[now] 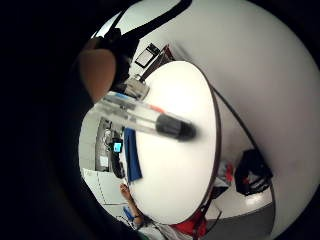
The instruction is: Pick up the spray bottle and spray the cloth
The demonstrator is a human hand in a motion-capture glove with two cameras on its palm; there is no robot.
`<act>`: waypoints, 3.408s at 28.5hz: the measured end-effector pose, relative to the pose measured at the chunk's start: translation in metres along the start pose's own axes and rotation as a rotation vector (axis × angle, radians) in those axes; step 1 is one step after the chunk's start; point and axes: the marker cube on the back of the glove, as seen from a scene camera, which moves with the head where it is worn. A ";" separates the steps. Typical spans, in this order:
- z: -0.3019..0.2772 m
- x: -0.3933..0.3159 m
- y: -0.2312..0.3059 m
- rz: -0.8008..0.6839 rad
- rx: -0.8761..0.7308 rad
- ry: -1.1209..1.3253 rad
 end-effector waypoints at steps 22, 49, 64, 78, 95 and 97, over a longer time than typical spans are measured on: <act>0.014 0.047 0.020 0.050 -0.025 -0.278; 0.057 -0.041 0.036 -0.135 -0.460 0.139; 0.084 -0.010 0.049 -0.042 -0.632 0.446; 0.087 -0.032 0.041 -0.044 -0.675 0.590; 0.080 -0.024 0.034 -0.016 -0.654 0.595; 0.076 -0.016 0.035 0.000 -0.659 0.592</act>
